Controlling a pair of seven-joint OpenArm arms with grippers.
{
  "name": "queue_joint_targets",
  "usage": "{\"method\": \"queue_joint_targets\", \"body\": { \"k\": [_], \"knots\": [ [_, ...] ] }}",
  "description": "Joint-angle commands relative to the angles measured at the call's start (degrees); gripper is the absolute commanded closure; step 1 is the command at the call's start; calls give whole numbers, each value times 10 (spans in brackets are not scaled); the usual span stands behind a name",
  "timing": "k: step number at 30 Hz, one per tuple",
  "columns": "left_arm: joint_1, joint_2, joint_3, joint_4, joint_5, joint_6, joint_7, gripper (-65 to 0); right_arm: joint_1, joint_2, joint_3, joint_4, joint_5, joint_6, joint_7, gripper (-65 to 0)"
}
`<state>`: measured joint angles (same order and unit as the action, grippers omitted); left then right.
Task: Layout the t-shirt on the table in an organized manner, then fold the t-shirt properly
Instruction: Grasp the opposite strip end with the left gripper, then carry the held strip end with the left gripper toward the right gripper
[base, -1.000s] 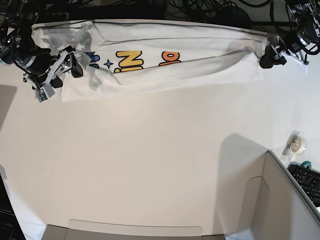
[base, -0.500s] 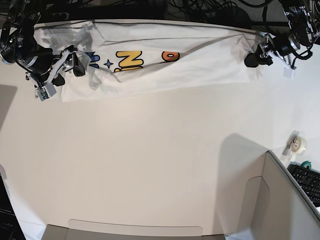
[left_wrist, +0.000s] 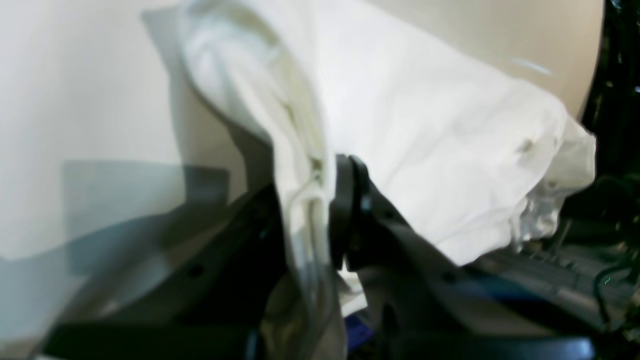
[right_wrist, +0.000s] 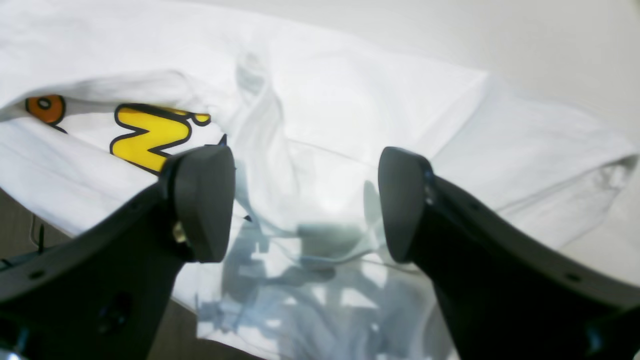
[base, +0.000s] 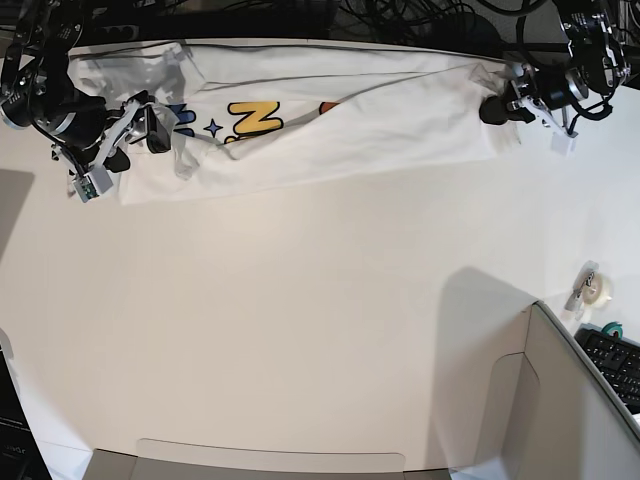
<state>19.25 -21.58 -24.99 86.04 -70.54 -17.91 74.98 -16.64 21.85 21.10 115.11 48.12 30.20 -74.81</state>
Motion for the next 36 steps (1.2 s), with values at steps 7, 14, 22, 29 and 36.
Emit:
{"method": "queue_joint_targets", "body": {
  "k": [7, 14, 22, 29, 36],
  "knots": [
    [0, -4, 85, 209, -11, 2, 8, 0, 4, 8, 9, 8, -39, -3, 43, -440],
    [-21, 41, 205, 264, -6, 5, 12, 0, -1, -8, 132, 7, -40, -3, 38, -440],
    [-91, 98, 344, 262, -4, 6, 11, 0, -5, -4, 290, -32, -40, -2, -8, -440],
    [-162, 142, 420, 235, -4, 63, 6, 0, -30, -7, 332, -59, -40, -1, -8, -440],
    [-212, 153, 427, 179, -4, 62, 5, 0, -49, -4, 351, -61, -40, -1, -7, -440]
  ]
}}
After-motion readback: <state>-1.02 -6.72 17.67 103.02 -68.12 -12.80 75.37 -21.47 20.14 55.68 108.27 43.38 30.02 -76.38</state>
